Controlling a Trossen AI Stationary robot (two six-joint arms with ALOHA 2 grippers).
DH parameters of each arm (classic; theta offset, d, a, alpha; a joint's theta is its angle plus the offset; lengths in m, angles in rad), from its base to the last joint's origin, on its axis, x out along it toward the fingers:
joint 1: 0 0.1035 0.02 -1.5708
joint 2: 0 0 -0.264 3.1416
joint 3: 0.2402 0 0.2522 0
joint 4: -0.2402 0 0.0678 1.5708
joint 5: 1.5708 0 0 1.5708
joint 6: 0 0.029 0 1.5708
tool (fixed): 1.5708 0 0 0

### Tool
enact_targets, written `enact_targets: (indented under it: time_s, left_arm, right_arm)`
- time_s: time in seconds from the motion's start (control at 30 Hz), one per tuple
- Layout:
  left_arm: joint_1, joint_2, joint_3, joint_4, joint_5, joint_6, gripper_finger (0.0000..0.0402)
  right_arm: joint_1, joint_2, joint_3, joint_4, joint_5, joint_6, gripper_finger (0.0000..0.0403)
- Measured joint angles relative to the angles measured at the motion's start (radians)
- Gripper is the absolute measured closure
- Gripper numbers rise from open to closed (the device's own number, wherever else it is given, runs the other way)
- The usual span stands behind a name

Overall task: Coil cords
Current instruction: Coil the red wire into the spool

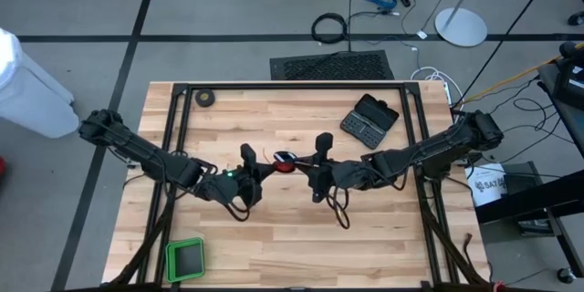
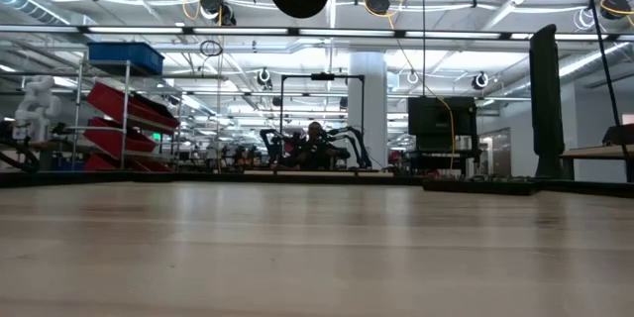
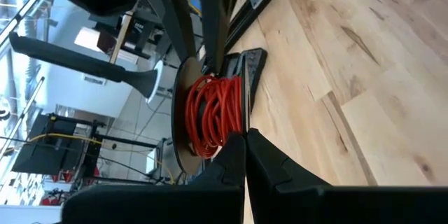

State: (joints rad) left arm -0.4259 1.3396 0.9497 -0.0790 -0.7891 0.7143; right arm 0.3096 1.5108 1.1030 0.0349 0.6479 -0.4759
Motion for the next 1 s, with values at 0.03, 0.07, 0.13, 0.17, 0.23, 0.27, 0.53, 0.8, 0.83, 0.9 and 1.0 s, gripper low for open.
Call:
enact_targets:
  time_s: [0.03,0.07,0.13,0.17,0.23,0.27,0.53,0.8,0.83,0.9,1.0]
  left_arm:
    - [0.0,0.0,0.0,0.003,0.0,0.0,0.0401]
    - [0.0,0.0,0.0,0.007,0.003,0.0,0.0401]
    - [0.0,0.0,0.0,0.009,0.016,0.0,0.0401]
    - [0.0,0.0,0.0,0.009,0.027,0.0,0.0401]
    - [-0.001,0.0,0.003,0.008,0.034,-0.001,0.0401]
    - [-0.001,0.0,0.004,0.008,0.035,-0.001,0.0402]
    - [-0.023,-0.012,0.012,0.031,0.001,-0.128,0.0358]
    - [-0.126,-0.118,0.025,0.027,-0.14,-0.283,0.03]
    - [-0.142,-0.135,0.025,0.026,-0.178,-0.3,0.0299]
    - [-0.168,-0.167,0.025,0.025,-0.238,-0.348,0.0298]
    - [-0.208,-0.203,0.025,0.061,-0.256,-0.404,0.0297]
  right_arm:
    - [0.0,0.0,0.0,0.0,-0.008,0.0,0.0366]
    - [0.0,0.0,0.0,0.0,-0.019,0.0,0.0378]
    - [-0.003,0.0,0.0,0.0,-0.038,0.0,0.0396]
    - [-0.003,0.001,0.0,0.0,-0.042,0.001,0.0398]
    - [-0.004,0.002,0.0,-0.002,-0.044,0.013,0.0398]
    - [-0.005,0.002,0.0,-0.002,-0.045,0.015,0.04]
    - [0.0,-0.03,0.0,-0.001,-0.054,0.055,0.0402]
    - [0.0,-0.102,0.0,-0.011,-0.052,0.114,0.0403]
    - [0.0,-0.111,0.0,-0.011,-0.051,0.12,0.0403]
    - [0.0,-0.129,0.0,-0.01,-0.05,0.127,0.0403]
    - [0.0,-0.14,0.0,-0.001,-0.047,0.135,0.0403]
